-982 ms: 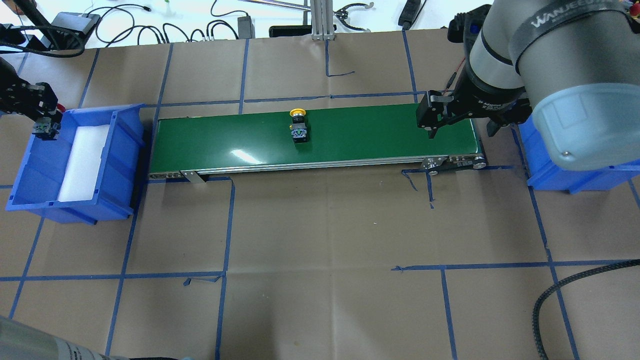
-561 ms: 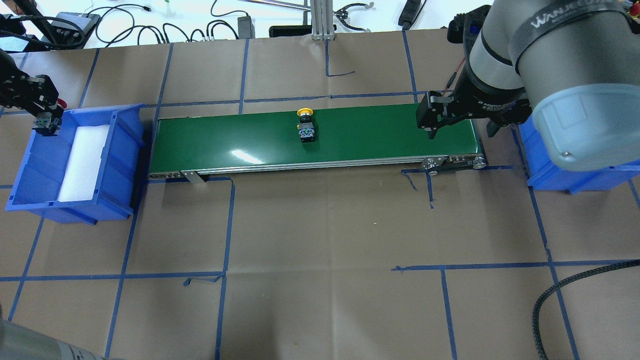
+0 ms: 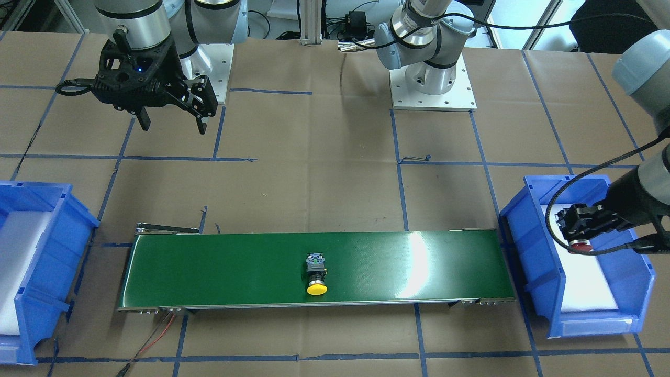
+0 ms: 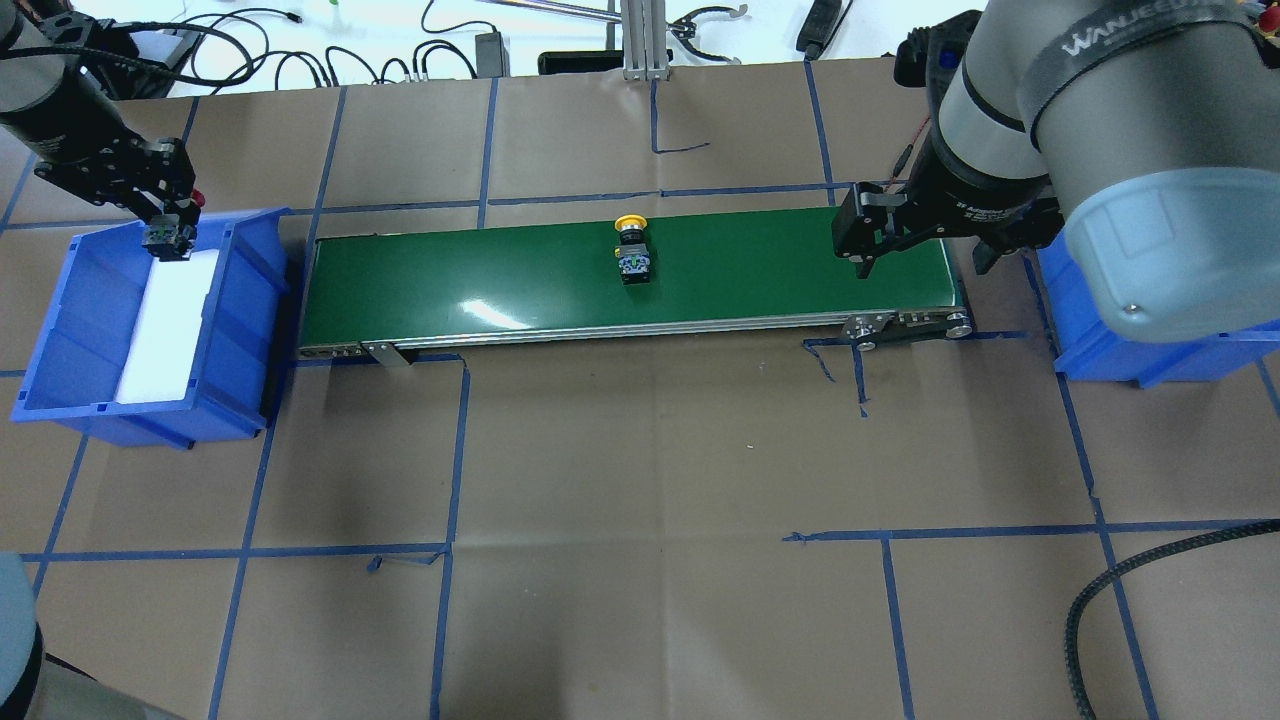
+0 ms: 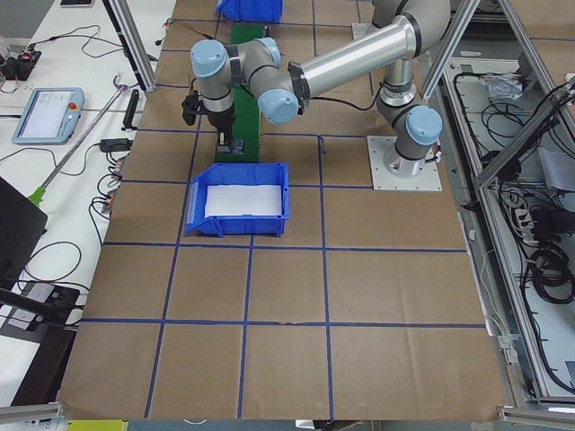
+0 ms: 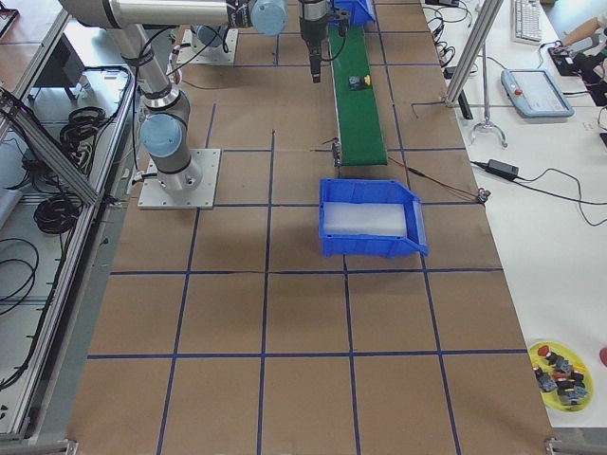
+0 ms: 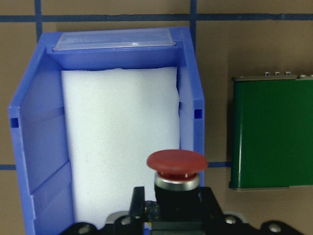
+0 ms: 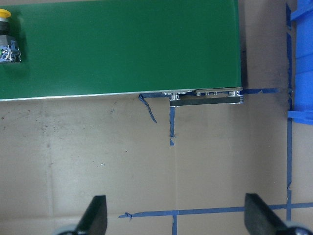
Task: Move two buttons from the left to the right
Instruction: 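Lift the red button and carry it to the conveyor with the left gripper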
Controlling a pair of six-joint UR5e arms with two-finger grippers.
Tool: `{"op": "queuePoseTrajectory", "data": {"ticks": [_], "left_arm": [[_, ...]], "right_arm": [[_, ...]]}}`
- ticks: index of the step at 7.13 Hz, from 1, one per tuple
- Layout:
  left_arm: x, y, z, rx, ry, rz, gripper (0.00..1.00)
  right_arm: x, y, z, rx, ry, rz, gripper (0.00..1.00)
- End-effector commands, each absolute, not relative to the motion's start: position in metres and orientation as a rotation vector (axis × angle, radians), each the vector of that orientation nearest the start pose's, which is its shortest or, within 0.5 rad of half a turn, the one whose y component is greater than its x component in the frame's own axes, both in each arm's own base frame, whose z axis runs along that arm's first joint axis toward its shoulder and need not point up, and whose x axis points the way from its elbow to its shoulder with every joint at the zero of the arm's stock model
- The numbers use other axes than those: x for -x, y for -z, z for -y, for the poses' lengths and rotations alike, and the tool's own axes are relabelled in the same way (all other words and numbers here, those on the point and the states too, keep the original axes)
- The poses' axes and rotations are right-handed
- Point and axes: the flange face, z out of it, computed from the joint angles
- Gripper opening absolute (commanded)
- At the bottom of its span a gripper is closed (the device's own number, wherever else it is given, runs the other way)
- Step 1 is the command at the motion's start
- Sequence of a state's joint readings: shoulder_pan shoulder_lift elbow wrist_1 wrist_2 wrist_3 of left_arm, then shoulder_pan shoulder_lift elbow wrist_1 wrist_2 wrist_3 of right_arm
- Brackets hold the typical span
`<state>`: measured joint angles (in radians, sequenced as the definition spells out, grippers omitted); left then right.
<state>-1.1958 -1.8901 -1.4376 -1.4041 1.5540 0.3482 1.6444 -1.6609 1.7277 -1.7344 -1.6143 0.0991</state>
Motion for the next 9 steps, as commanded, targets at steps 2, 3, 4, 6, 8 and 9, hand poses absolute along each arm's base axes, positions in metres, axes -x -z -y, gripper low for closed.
{"op": "queuePoseTrajectory", "data": {"ticks": [2, 3, 4, 6, 8, 9], "left_arm": [[-0.008, -0.379, 0.634, 0.135, -0.065, -3.113, 0.11], [0.004, -0.372, 0.635, 0.118, -0.084, -3.102, 0.11], [0.006, -0.364, 0.632, 0.124, -0.109, -3.106, 0.11], [0.008, -0.339, 0.627, 0.127, -0.080, -3.107, 0.11], [0.009, -0.310, 0.621, 0.108, 0.014, -3.101, 0.11], [0.010, -0.294, 0.615, 0.110, 0.038, -3.098, 0.11]], "right_arm": [[-0.163, -0.469, 0.451, -0.044, 0.156, -3.170, 1.00], [-0.163, -0.469, 0.451, -0.044, 0.156, -3.170, 1.00], [-0.163, -0.467, 0.453, -0.049, 0.147, -3.171, 1.00], [-0.163, -0.462, 0.456, -0.054, 0.132, -3.171, 1.00], [-0.163, -0.455, 0.464, -0.056, 0.141, -3.166, 1.00], [-0.163, -0.433, 0.492, -0.063, 0.152, -3.164, 1.00]]}}
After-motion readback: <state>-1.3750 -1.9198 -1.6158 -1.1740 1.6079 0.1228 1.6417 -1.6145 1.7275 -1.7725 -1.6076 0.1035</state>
